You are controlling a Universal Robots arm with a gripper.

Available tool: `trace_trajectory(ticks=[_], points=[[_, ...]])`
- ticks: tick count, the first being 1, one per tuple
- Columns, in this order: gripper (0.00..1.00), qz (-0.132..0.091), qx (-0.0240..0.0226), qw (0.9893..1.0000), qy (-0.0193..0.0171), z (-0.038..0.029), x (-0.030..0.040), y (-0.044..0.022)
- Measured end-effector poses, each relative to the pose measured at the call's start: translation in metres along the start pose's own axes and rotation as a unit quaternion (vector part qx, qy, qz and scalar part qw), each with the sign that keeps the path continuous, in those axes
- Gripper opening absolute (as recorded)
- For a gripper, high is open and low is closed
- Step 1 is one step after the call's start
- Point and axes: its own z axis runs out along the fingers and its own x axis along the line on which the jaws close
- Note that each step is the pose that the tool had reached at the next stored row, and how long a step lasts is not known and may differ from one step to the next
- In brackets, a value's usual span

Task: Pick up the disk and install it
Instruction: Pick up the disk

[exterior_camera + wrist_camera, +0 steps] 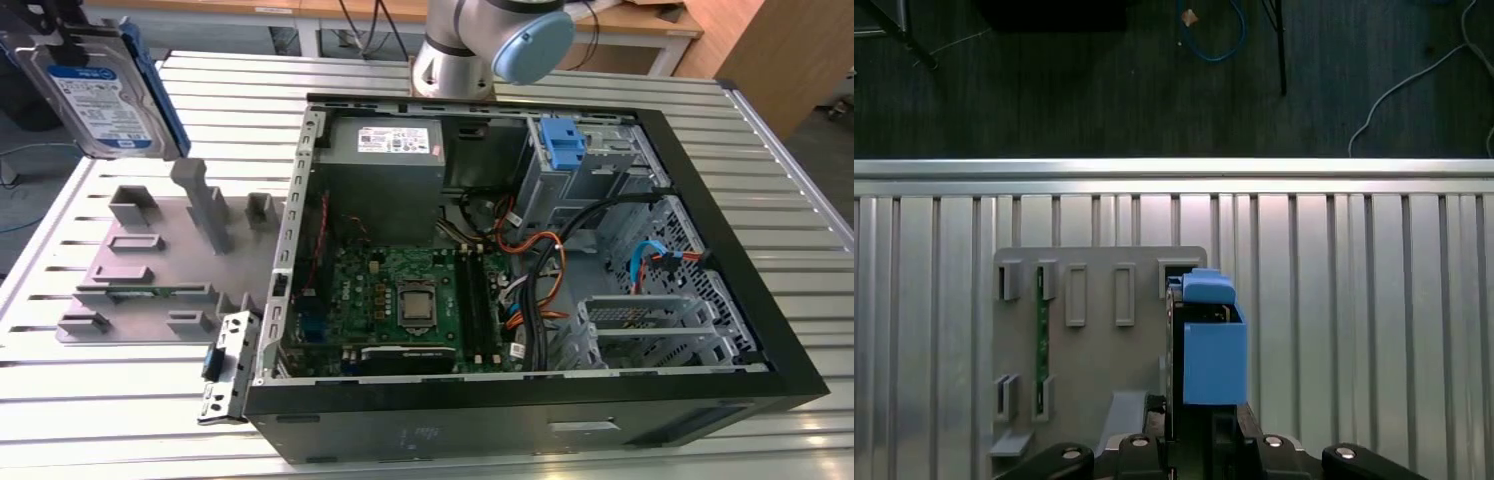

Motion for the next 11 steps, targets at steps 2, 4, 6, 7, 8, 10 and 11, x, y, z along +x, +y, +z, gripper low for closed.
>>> trace_trajectory(ticks=[2,4,6,7,8,10,11], points=[[0.35,0.000,0.0000,1.0000,0.0000,-0.0048,-0.0002,0.0001],[0.35,0.000,0.0001,1.0000,0.0000,-0.0085,-0.0003,0.0002],[0.35,0.000,0.0001,1.0000,-0.0001,-0.0091,-0.0003,0.0003],[0.35,0.000,0.0002,1.0000,-0.0001,-0.0091,-0.0003,0.0003],[0.35,0.000,0.0001,1.0000,-0.0001,-0.0091,-0.0004,0.0002],[0.35,0.000,-0.0002,1.0000,0.0001,-0.0101,-0.0004,0.0003],[0.35,0.000,-0.0001,1.0000,0.0000,-0.0112,-0.0005,0.0003]])
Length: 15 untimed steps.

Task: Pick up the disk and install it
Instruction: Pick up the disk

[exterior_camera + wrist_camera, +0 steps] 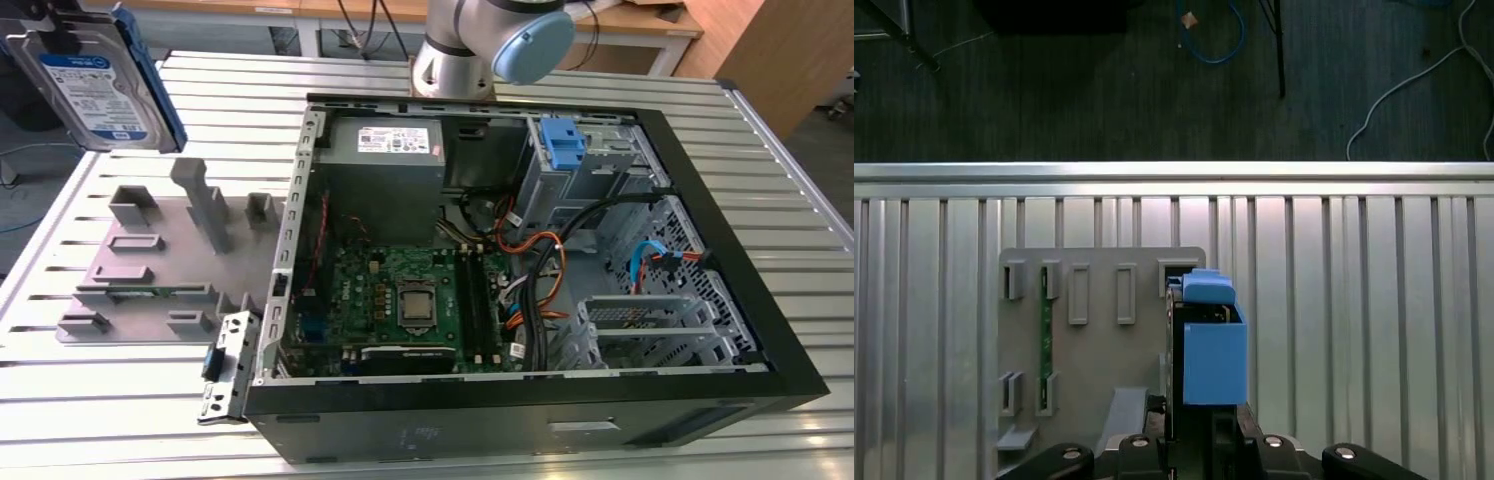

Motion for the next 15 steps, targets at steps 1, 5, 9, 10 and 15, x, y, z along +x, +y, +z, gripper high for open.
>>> trace_trajectory(ticks=[1,5,9,10,15], points=[[0.35,0.000,0.0000,1.0000,0.0000,-0.0018,-0.0001,0.0000],[0.35,0.000,0.0001,1.0000,-0.0001,-0.0109,-0.0004,0.0003],[0.35,0.000,0.0001,1.0000,-0.0001,-0.0225,-0.0008,0.0006],[0.35,0.000,0.0001,1.0000,-0.0001,-0.0258,-0.0010,0.0007],[0.35,0.000,0.0002,1.0000,-0.0001,-0.0403,-0.0015,0.0011]])
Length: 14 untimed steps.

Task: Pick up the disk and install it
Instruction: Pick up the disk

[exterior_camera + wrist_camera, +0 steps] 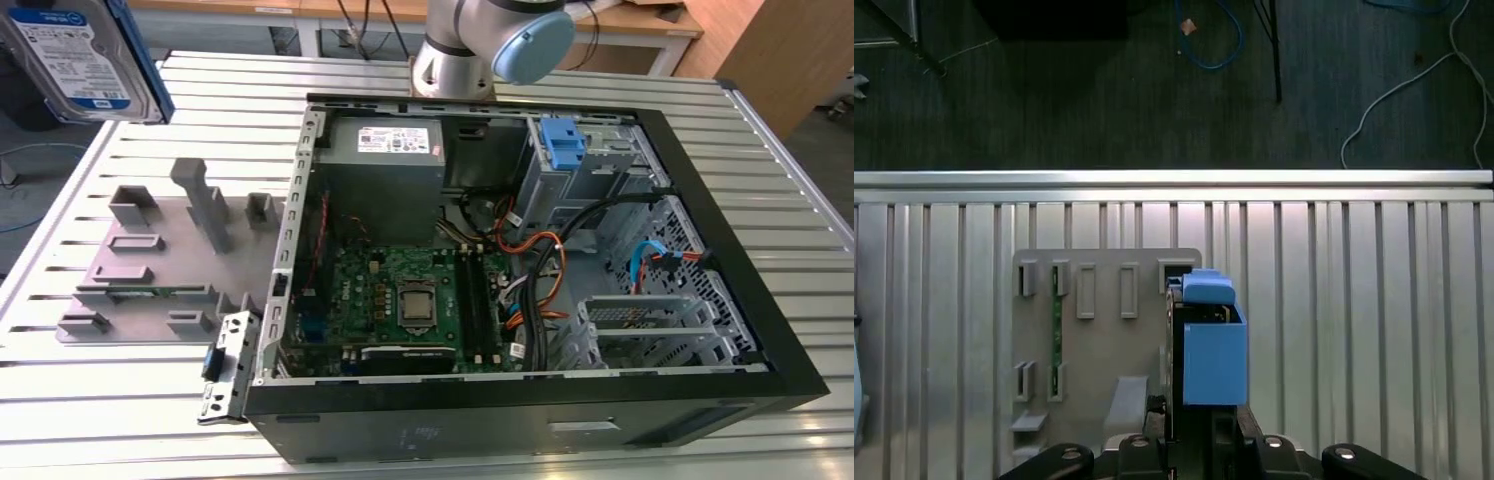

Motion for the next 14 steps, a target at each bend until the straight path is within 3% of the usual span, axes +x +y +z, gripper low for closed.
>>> trace_trajectory(ticks=[3,14], points=[[0.35,0.000,0.0000,1.0000,0.0000,-0.0031,-0.0001,0.0000],[0.35,0.000,0.0000,1.0000,0.0000,-0.0044,-0.0002,0.0001]])
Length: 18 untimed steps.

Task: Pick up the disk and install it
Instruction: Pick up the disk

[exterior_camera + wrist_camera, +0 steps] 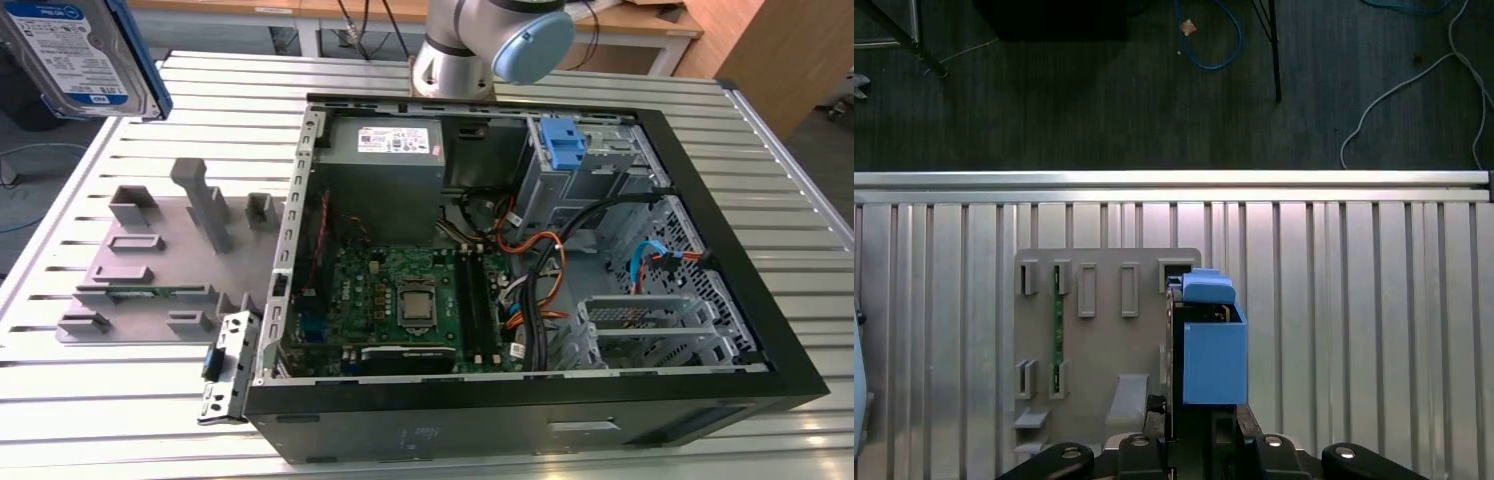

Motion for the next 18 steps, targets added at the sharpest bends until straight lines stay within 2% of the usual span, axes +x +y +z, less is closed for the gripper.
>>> trace_trajectory(ticks=[6,18], points=[[0.35,0.000,0.0000,1.0000,0.0000,-0.0034,-0.0001,0.0001],[0.35,0.000,0.0000,1.0000,0.0000,-0.0240,-0.0010,0.0006]])
